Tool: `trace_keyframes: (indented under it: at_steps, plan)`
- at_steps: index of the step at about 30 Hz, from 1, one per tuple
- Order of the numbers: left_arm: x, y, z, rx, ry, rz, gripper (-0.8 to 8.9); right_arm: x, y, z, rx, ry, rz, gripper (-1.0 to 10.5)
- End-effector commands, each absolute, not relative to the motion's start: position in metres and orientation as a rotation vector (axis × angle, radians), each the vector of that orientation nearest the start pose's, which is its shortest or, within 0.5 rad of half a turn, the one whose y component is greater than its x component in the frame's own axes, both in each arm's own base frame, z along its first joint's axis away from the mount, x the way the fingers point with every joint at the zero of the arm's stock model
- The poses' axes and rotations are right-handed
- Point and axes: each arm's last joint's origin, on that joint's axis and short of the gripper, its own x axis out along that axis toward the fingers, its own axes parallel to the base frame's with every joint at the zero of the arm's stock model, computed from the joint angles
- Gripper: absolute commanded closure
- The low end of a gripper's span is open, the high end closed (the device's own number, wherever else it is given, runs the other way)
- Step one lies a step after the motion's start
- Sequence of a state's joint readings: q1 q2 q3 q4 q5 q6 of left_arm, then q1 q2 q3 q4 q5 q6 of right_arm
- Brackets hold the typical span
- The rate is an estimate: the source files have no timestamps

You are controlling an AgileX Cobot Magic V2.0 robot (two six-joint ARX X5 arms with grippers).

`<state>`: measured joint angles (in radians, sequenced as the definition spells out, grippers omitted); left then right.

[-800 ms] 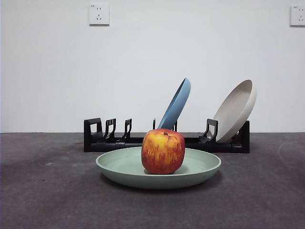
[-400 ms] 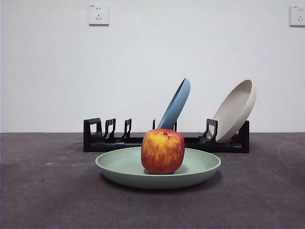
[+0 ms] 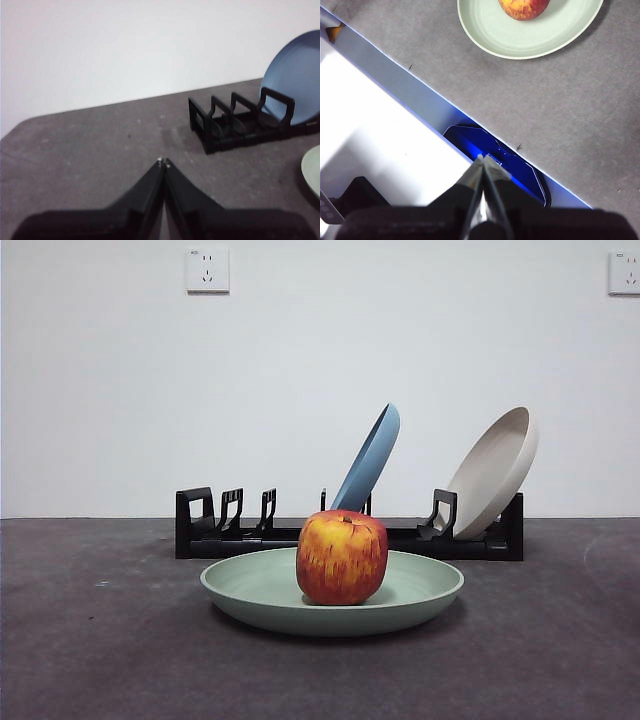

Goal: Take the green plate from the plate rack,put the plate on the table,take the apple from the table,put the apple in the plate

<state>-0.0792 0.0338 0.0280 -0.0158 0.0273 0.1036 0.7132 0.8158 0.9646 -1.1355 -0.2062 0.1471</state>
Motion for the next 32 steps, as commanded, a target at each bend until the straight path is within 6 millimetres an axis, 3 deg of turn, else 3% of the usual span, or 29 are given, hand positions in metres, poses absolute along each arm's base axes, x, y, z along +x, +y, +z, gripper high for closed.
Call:
trace_keyframes:
  at_steps: [1,9,32]
  plan:
    - [0.097,-0.008,0.159,0.078,0.065,-0.106,8.17,0.091,0.087,0.310,-0.124,1.047,0.759,9.5]
    - [0.096,-0.008,0.146,0.032,0.186,-0.107,8.17,0.091,0.087,0.310,-0.124,1.047,0.759,9.5]
    - [0.096,-0.008,0.147,0.026,0.180,-0.107,8.17,0.091,0.087,0.310,-0.125,1.046,0.758,9.5]
